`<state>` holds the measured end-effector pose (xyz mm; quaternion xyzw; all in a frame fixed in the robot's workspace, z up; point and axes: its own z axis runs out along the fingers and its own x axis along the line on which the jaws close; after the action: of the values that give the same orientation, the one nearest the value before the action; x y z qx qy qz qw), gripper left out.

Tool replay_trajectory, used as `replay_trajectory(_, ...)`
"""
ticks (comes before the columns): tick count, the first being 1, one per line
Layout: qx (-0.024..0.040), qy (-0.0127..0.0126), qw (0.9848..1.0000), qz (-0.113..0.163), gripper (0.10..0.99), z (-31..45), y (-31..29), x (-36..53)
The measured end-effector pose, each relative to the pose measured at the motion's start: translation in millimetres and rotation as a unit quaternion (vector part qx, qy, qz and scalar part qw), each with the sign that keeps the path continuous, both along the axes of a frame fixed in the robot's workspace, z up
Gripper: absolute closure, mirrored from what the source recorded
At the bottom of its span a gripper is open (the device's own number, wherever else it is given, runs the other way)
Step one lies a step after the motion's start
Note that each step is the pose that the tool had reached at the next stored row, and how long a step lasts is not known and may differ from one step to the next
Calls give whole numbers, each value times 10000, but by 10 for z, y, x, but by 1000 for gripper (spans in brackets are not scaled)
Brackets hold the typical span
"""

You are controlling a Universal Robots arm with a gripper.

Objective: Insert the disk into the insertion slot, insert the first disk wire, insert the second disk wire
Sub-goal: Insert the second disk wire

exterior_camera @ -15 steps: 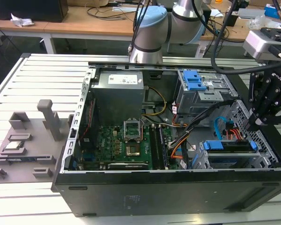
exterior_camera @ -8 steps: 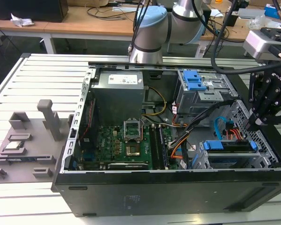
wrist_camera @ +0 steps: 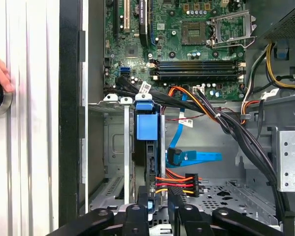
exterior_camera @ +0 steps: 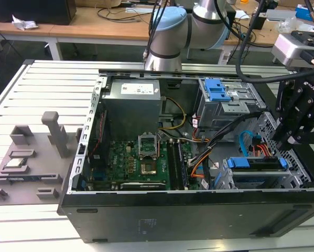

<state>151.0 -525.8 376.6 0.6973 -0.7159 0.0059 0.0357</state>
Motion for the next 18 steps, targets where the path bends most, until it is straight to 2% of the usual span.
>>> replay_trajectory(4,-1,0,10000,0,784,-4,94,-96)
replay_trajectory(7,-1,0,10000,0,784,-5,103,-271)
replay_trajectory(9,-4,0,10000,0,784,-8,109,-323)
replay_trajectory(10,-35,0,10000,0,784,-26,114,-356)
replay_trajectory(12,-57,0,10000,0,784,-56,117,-397)
replay_trajectory(15,-62,0,10000,0,784,-62,118,-410)
replay_trajectory(16,-62,0,10000,0,867,-63,118,-410)
replay_trajectory(17,-62,0,10000,0,867,-63,118,-411)
replay_trajectory(18,-62,0,10000,0,925,-63,118,-411)
